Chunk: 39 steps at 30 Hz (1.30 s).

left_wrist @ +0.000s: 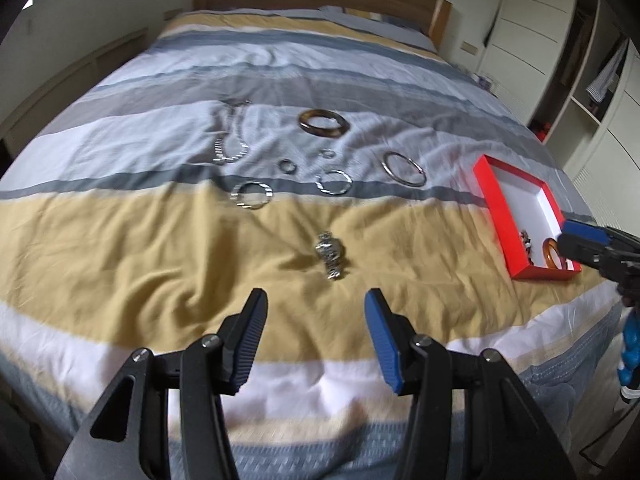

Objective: Organize jewelry
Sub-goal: 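Grasp the silver watch with the left tool while the right tool grasps a twisted silver hoop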

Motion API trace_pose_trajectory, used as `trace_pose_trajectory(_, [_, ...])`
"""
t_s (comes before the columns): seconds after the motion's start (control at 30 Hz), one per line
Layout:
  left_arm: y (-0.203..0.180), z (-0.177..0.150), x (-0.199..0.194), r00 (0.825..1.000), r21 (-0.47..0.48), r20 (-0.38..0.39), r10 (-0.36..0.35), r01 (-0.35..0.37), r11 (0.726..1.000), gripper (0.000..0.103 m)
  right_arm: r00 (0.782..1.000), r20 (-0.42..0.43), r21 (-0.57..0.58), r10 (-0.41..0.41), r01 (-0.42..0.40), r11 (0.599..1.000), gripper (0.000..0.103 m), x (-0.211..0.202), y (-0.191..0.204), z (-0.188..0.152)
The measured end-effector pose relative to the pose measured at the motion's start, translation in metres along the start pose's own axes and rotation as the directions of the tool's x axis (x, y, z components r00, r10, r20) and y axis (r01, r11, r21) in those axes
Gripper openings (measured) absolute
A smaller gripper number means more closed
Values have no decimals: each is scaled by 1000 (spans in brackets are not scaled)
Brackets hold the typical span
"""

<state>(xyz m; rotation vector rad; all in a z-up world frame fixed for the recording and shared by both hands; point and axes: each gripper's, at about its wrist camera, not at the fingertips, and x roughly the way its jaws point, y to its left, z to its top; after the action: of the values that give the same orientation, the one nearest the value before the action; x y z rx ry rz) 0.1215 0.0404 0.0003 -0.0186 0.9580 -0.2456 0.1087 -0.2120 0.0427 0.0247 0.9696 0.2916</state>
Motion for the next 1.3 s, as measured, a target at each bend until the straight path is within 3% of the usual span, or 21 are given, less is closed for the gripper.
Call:
trace_pose_trajectory(0.2, [-11, 14, 46, 999, 36, -38, -30, 32, 999, 48, 999, -43, 1, 31, -31, 1000, 64, 45, -1, 11])
trace_pose_trajectory(0.5, [-3, 23, 98, 997, 31, -72, -20, 23, 999, 46, 996, -63, 2, 64, -64, 998, 63, 95, 0, 34])
trace_pose_trajectory(0.63, [-4, 21, 106, 998, 52, -65, -18, 21, 998, 38, 993, -76, 3, 85, -85, 996, 62, 117, 4, 41])
trace_pose_trajectory(0.7, [-3, 21, 109, 998, 57, -61, -14, 18, 998, 24, 992, -81, 5, 100, -100, 995, 61, 126, 7, 44])
trace_pose_trajectory(0.83, [-1, 19, 109, 999, 60, -47, -20, 22, 998, 22, 986, -88, 14, 141, -140, 990, 60, 146, 18, 52])
trace_pose_trajectory(0.9, [1, 18, 107, 999, 51, -41, -31, 33, 998, 22, 982, -89, 13, 167, -166, 986, 56, 156, 26, 57])
trace_pose_trajectory(0.97, [4, 18, 105, 999, 38, -33, -41, 42, 998, 21, 978, -93, 14, 187, -186, 982, 43, 165, 32, 63])
trace_pose_trajectory(1.07, [5, 17, 101, 999, 35, -21, -49, 49, 998, 21, 976, -95, 12, 197, -196, 980, 33, 179, 41, 75])
trace_pose_trajectory(1.3, [9, 18, 96, 998, 16, -1, -70, 70, 997, 21, 974, -110, 69, 200, -194, 979, 27, 209, 43, 95])
